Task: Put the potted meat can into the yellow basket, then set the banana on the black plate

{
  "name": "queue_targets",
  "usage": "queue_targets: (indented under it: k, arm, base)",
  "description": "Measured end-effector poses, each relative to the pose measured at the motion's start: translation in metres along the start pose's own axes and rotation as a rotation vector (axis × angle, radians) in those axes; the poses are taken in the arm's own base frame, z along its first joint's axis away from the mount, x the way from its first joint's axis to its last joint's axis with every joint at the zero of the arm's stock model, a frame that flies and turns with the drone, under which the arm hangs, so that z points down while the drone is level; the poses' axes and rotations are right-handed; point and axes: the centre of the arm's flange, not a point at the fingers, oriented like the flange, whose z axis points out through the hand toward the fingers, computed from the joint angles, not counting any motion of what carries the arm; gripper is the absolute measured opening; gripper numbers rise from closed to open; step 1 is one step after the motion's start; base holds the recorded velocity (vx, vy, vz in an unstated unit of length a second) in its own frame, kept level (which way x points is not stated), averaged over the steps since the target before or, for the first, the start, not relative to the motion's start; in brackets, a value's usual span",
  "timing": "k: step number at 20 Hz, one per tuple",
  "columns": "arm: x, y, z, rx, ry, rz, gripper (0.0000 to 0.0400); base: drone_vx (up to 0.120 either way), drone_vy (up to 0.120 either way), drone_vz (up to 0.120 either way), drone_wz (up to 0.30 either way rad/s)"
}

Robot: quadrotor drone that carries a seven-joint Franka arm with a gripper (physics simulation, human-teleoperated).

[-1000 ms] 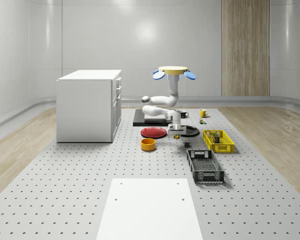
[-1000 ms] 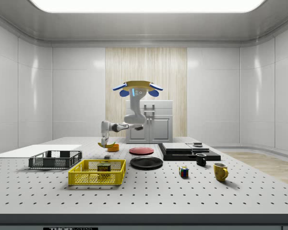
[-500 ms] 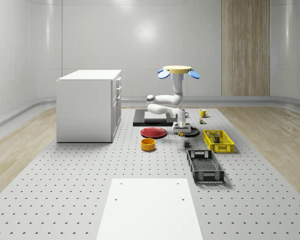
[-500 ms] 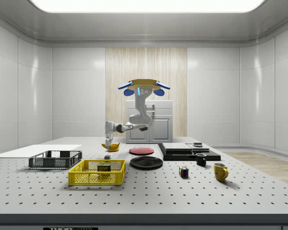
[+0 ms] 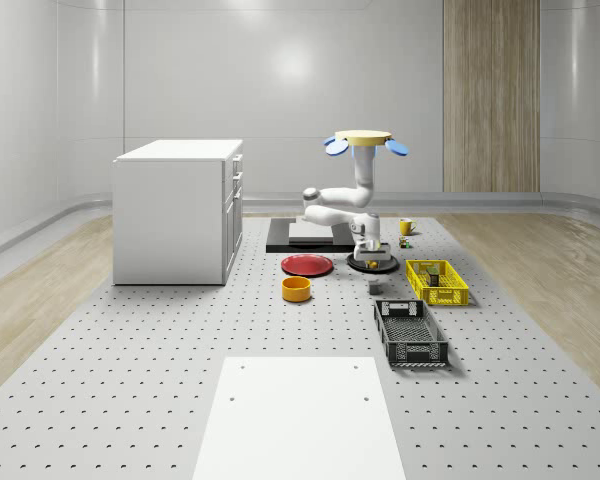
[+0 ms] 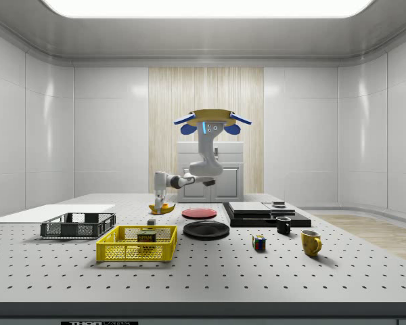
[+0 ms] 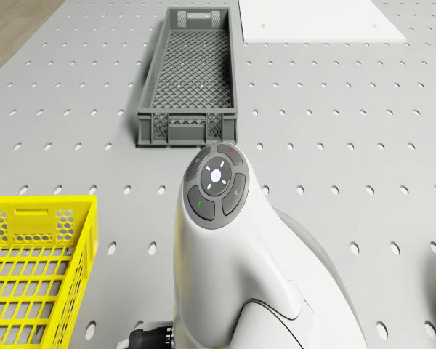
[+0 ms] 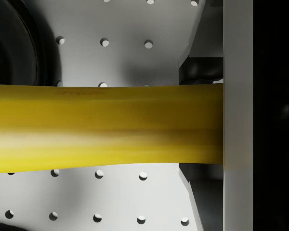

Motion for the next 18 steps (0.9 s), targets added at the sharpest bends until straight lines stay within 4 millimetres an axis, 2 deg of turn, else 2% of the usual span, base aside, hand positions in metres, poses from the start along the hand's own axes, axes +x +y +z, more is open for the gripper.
queue_targets:
  k: [12,18]
  arm:
    - [0.0000,0.0000,0.0000,0.000,0.000,0.000,0.0190]
    - [0.0000,0.0000,0.0000,0.000,0.000,0.000,0.0190]
  base:
    - [-0.120,0.117,0.000,0.000]
    - [-0.120,0.000,0.000,0.000]
